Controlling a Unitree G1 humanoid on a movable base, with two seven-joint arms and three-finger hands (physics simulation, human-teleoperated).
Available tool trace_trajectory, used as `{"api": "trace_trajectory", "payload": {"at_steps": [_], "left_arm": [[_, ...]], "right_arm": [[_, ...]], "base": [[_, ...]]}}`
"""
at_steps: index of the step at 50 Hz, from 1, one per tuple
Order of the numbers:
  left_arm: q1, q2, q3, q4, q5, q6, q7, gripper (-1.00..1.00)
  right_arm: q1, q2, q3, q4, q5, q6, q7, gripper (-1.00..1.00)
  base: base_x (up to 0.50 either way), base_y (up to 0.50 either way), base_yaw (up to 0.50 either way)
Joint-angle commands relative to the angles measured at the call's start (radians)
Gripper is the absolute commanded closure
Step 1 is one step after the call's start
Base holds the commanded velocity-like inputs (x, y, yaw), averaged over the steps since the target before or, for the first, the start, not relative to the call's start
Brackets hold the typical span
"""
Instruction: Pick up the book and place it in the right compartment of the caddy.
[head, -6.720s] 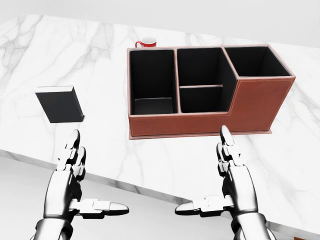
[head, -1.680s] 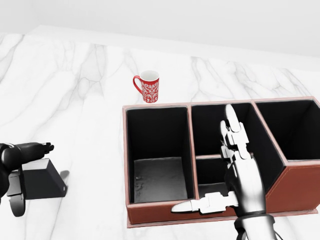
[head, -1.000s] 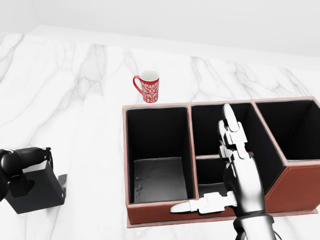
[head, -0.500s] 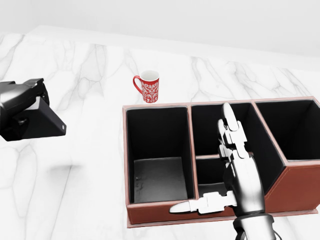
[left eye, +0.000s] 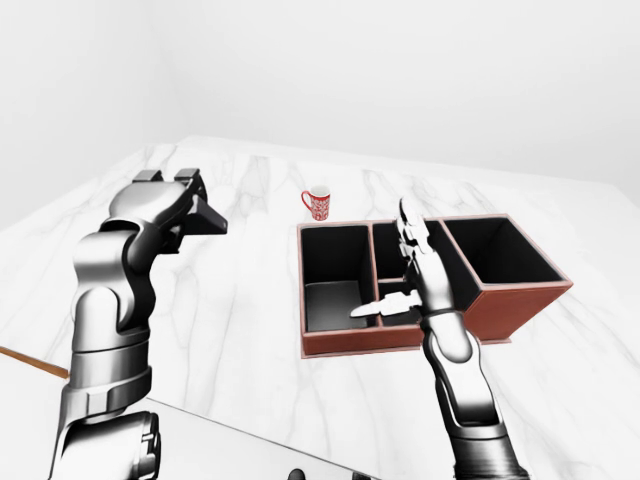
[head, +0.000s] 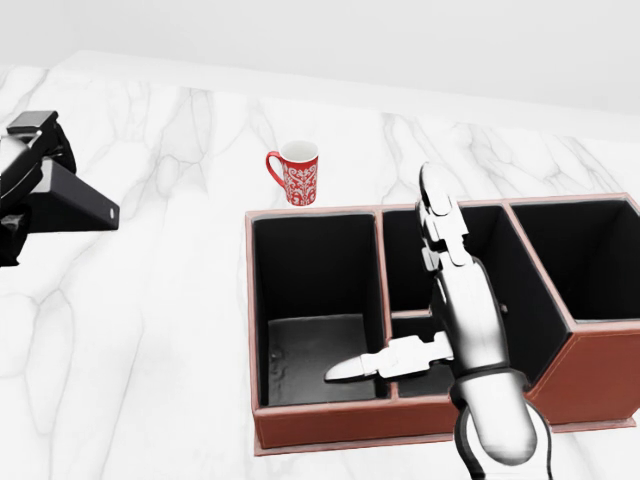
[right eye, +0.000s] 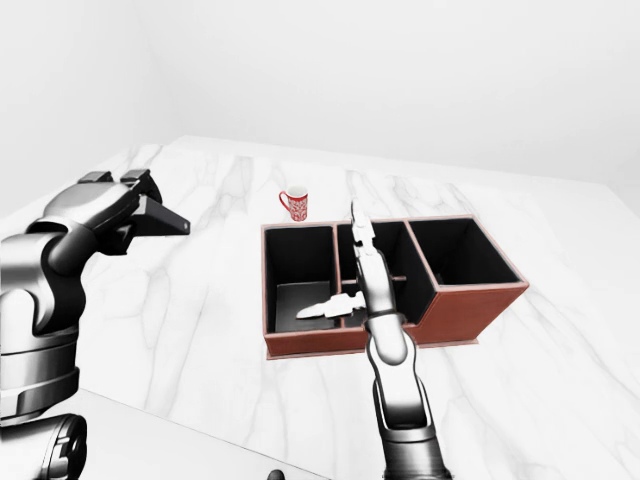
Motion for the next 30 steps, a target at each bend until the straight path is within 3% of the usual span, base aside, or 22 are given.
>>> {"api": "trace_trajectory", "payload": {"at_steps": [1, 14, 30], "left_arm": [[0.075, -0.014, 0.032, -0.226, 0.001, 0.012, 0.000, 1.00], [0.132, -0.040, 0.055, -0.408, 0.006, 0.003, 0.000, 1.00], [0.160, -0.079, 0.042, -0.446, 0.020, -0.005, 0.000, 1.00]], "right_arm": [[-0.220, -0.004, -0.016, 0.112, -0.045, 0.063, 0.011, -1.00], [-0.407, -0.009, -0.023, 0.123, -0.077, 0.063, 0.022, -1.00], [-0.479, 0.012, -0.003, 0.189, -0.105, 0.063, 0.008, -1.00]], "base": [[0.00, 0.00, 0.00], [0.00, 0.00, 0.00], [0.00, 0.00, 0.00]]}}
